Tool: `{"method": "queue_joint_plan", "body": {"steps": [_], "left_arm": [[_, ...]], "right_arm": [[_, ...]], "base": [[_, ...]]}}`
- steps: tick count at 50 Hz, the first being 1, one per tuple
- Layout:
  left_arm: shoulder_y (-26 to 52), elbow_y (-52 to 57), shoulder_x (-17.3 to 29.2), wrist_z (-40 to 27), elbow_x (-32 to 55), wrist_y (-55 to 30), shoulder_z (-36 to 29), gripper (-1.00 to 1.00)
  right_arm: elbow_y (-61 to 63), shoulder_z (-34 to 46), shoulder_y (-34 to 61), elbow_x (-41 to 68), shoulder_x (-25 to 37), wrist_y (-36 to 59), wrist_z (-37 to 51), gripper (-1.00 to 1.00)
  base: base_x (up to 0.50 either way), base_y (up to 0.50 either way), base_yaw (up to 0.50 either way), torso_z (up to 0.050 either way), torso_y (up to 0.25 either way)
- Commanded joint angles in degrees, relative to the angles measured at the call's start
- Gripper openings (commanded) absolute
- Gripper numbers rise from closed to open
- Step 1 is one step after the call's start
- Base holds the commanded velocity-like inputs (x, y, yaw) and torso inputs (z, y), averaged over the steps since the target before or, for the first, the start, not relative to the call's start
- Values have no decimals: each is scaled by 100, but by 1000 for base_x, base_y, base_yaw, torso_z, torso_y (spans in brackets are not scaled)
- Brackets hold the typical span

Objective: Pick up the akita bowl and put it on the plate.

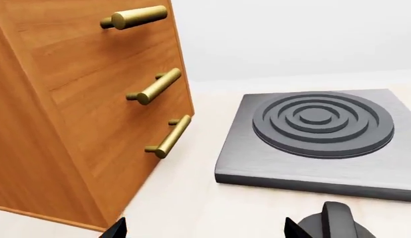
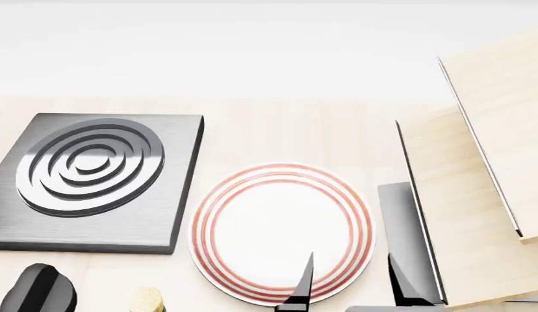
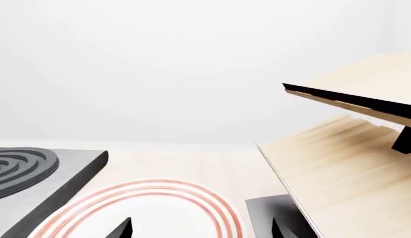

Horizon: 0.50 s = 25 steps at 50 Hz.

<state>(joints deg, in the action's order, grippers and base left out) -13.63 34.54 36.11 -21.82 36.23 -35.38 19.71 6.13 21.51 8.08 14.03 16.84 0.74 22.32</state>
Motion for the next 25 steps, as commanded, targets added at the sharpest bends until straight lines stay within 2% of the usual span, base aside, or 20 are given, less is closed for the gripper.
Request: {"method": "queue_joint_plan", "body": {"steps": [1, 8, 14, 25], "left_arm": [[17, -153, -9, 73, 67, -16, -19, 100], [81, -232, 5, 138, 282, -163, -19, 100], [158, -346, 38, 99, 100, -212, -269, 100], [175, -368, 39, 141, 238, -258, -211, 100]], "right_arm": [[-77, 35, 24, 8, -7, -26, -6, 100], [-102, 79, 43, -8, -10, -13, -9, 100], [-124, 89, 47, -1, -12, -18, -4, 100], [-173, 123, 73, 1, -15, -29, -3, 100]], "base": [[0, 0, 0, 0, 0], [0, 0, 0, 0, 0], [0, 0, 0, 0, 0], [0, 0, 0, 0, 0]]}}
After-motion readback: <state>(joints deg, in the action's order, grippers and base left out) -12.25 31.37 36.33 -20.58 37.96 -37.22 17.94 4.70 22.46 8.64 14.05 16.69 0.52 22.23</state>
